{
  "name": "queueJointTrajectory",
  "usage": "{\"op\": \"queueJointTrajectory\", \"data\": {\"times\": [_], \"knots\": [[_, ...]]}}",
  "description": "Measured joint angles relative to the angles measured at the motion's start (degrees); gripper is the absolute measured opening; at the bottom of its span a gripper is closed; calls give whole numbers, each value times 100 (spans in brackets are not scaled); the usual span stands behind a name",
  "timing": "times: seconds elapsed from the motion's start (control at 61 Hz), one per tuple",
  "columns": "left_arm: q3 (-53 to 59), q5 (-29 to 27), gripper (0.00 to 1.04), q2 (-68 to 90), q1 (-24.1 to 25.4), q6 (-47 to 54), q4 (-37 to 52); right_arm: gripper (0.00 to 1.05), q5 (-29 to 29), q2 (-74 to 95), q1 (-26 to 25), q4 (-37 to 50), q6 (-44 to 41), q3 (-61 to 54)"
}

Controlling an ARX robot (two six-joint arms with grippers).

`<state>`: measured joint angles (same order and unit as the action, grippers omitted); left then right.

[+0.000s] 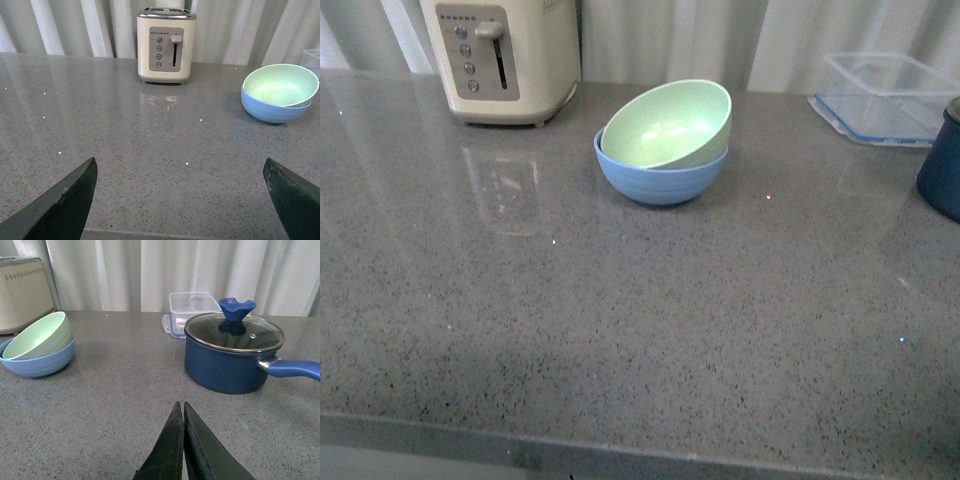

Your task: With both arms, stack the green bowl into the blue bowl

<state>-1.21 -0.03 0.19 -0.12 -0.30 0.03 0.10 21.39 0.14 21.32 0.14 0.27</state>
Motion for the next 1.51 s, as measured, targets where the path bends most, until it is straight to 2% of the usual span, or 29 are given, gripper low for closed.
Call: {"op": "queueJointTrajectory", "data": {"times": [0.639,0.754,1.049,1.164,1.508], "knots": [[0,0,98,0,0,0,0,1,0,-1152,0,-1126,0,0],[0,-2,98,0,0,0,0,1,-9,-1912,0,-2072,-2,4],[0,0,98,0,0,0,0,1,-13,-2114,0,-2122,-4,4],[0,0,98,0,0,0,0,25,-13,-2114,0,-2122,-9,4],[0,0,98,0,0,0,0,86,-13,-2114,0,-2122,-11,4]]}}
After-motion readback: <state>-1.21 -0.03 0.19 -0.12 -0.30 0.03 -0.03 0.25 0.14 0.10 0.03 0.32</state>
